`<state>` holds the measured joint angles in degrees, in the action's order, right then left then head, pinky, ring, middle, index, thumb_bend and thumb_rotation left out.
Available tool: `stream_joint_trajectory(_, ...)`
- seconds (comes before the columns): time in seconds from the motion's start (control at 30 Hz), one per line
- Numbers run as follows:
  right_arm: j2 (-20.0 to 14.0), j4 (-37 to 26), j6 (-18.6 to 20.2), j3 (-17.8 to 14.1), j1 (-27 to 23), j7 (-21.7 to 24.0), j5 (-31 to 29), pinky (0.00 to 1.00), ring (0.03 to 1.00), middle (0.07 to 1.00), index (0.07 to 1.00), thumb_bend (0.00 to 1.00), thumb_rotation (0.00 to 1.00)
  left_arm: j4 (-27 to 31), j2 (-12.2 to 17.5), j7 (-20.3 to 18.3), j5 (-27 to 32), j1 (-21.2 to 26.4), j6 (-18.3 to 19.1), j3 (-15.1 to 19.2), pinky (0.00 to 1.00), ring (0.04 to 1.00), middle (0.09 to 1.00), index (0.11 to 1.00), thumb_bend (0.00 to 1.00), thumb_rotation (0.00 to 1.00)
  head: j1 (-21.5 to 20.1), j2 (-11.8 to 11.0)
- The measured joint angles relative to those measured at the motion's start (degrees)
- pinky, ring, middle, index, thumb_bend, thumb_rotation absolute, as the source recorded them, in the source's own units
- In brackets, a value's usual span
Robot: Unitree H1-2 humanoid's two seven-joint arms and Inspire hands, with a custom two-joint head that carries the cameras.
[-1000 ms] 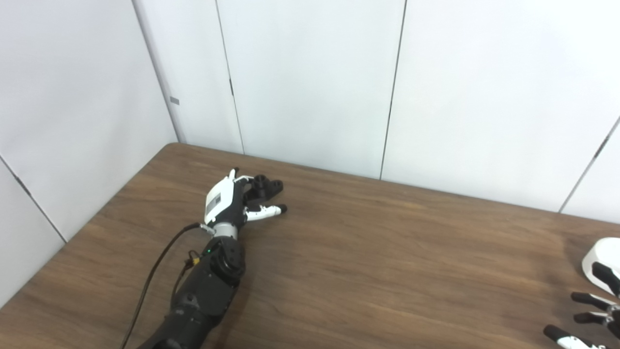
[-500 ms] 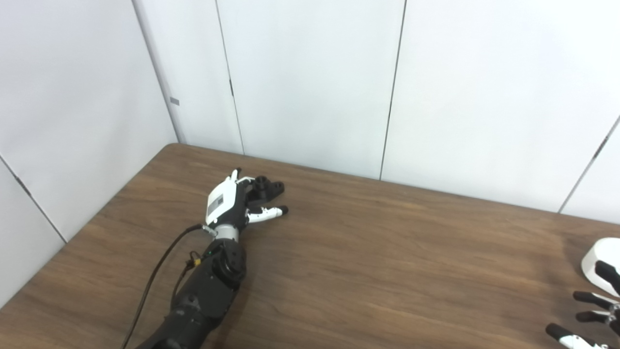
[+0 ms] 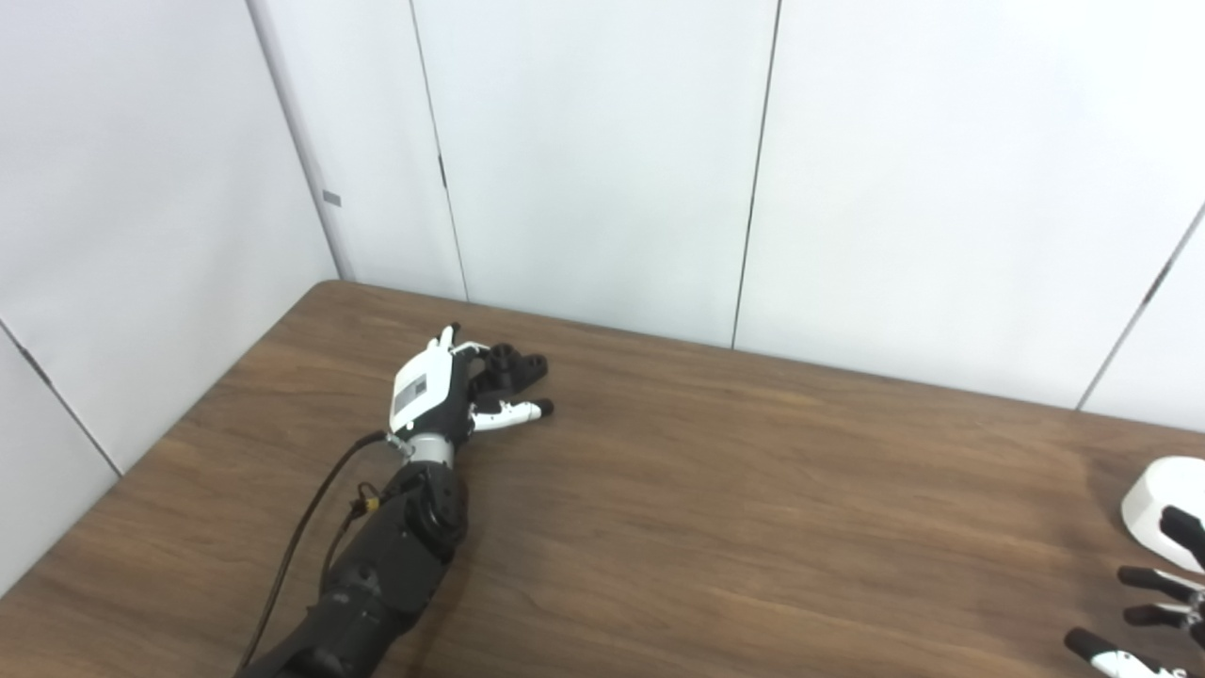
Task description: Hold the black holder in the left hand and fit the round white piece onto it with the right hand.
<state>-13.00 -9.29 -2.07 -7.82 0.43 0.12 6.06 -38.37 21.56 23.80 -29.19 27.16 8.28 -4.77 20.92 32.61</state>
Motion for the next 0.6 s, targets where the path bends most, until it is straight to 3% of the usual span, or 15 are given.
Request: stream_joint_trajectory(0.6,-0.01,-0.48,1.6,0.06,0.0,0.09,0.02,0.53,0.695,0.88,0.851,0.68,0.04,0.41,1.14,-0.11,0.05,-0.19,0.06,0.14,0.92,1.0,0.977,0.684,0.85,0.18,-0.26,0.62)
